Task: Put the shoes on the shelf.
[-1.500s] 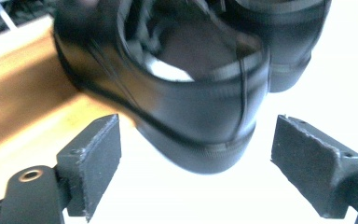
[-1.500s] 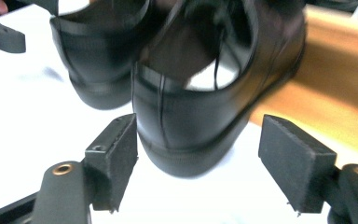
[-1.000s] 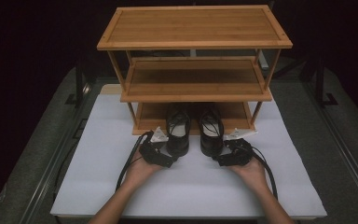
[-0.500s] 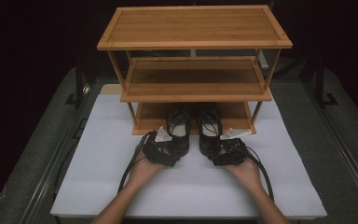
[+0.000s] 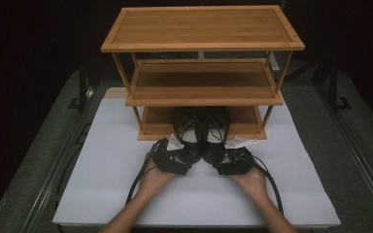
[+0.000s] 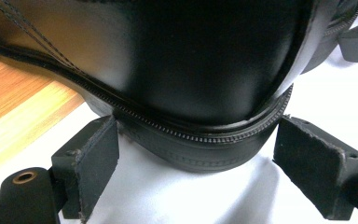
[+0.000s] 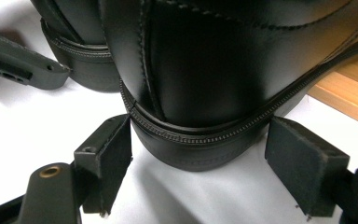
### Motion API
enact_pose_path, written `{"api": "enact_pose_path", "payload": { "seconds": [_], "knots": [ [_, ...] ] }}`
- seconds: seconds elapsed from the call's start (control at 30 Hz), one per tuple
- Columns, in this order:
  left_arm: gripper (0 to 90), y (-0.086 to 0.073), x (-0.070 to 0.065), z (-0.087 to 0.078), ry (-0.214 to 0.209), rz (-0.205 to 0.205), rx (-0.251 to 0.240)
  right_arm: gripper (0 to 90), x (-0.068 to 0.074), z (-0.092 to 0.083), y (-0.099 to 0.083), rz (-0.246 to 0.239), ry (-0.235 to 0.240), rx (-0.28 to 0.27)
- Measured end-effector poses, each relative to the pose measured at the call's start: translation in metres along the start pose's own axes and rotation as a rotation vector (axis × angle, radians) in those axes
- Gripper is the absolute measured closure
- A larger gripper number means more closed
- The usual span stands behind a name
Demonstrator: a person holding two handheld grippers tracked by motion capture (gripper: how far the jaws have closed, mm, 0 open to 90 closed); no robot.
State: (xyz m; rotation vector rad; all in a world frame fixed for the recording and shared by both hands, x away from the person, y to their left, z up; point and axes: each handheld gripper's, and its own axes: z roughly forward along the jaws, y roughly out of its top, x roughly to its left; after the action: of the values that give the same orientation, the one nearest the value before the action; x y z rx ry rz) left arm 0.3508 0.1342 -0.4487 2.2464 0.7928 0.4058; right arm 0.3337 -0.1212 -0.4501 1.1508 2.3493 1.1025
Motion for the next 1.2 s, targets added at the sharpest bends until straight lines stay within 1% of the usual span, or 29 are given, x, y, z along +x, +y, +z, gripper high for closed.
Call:
{"api": "enact_pose_path", "payload": {
  "seconds": [0.17,0.2,0.23,0.3,0.33,0.47,0.5,0.53,0.6,0.67,0.7,0.73,0.77,0.8,0.83,0.87,0.97,1.03,1.07,1.1,1.2],
  "knots": [
    [14.3,0.003,0.000,-0.003,0.003,-0.009,-0.008,23.2,0.000,-0.001,0.002,0.007,0.002,0.001],
    [14.3,0.005,0.001,-0.005,-0.006,-0.015,-0.015,23.4,-0.001,-0.003,0.004,0.013,0.005,-0.007],
    [14.3,0.005,0.001,-0.005,-0.006,-0.015,-0.015,23.4,-0.001,-0.003,0.004,0.013,0.005,-0.007],
    [14.3,0.010,0.005,-0.011,-0.024,-0.044,-0.050,23.5,-0.003,-0.007,0.007,0.032,0.020,-0.027],
    [14.3,0.011,0.006,-0.012,-0.029,-0.050,-0.053,23.5,-0.004,-0.009,0.010,0.045,0.029,-0.036],
    [14.3,0.016,0.010,-0.014,-0.038,-0.043,-0.038,23.6,-0.007,-0.012,0.015,0.049,0.036,-0.038],
    [14.3,0.017,0.010,-0.014,-0.039,-0.056,-0.049,23.6,-0.008,-0.012,0.017,0.048,0.038,-0.033],
    [14.3,0.019,0.012,-0.014,-0.044,-0.076,-0.069,23.6,-0.010,-0.013,0.019,0.049,0.039,-0.040],
    [14.3,0.022,0.016,-0.014,-0.050,-0.089,-0.074,23.6,-0.012,-0.013,0.023,0.056,0.043,-0.049],
    [14.2,0.027,0.021,-0.013,-0.051,-0.085,-0.064,23.6,-0.015,-0.012,0.028,0.060,0.043,-0.048],
    [14.2,0.027,0.021,-0.013,-0.051,-0.085,-0.064,23.6,-0.015,-0.012,0.028,0.060,0.043,-0.048],
    [14.2,0.031,0.027,-0.010,-0.055,-0.090,-0.059,23.6,-0.019,-0.009,0.033,0.061,0.043,-0.052],
    [14.2,0.031,0.027,-0.010,-0.055,-0.090,-0.059,23.6,-0.019,-0.009,0.033,0.061,0.043,-0.052],
    [14.2,0.034,0.032,-0.008,-0.056,-0.085,-0.052,23.6,-0.022,-0.006,0.036,0.068,0.042,-0.054],
    [14.2,0.034,0.032,-0.008,-0.056,-0.085,-0.052,23.6,-0.024,-0.005,0.037,0.067,0.042,-0.054],
    [14.2,0.035,0.036,-0.005,-0.055,-0.086,-0.063,23.6,-0.026,-0.003,0.039,0.067,0.040,-0.053],
    [14.1,0.035,0.040,-0.002,-0.060,-0.094,-0.057,23.6,-0.028,0.000,0.042,0.057,0.032,-0.052],
    [14.1,0.034,0.045,0.003,-0.067,-0.096,-0.067,23.5,-0.030,0.004,0.046,0.052,0.024,-0.049],
    [14.1,0.034,0.045,0.003,-0.067,-0.096,-0.067,23.5,-0.030,0.005,0.047,0.052,0.022,-0.050],
    [14.1,0.034,0.046,0.005,-0.064,-0.106,-0.070,23.5,-0.030,0.005,0.047,0.052,0.022,-0.050],
    [14.1,0.036,0.050,0.010,-0.049,-0.103,-0.073,23.6,-0.036,0.012,0.050,0.044,0.008,-0.056]
  ]
}}
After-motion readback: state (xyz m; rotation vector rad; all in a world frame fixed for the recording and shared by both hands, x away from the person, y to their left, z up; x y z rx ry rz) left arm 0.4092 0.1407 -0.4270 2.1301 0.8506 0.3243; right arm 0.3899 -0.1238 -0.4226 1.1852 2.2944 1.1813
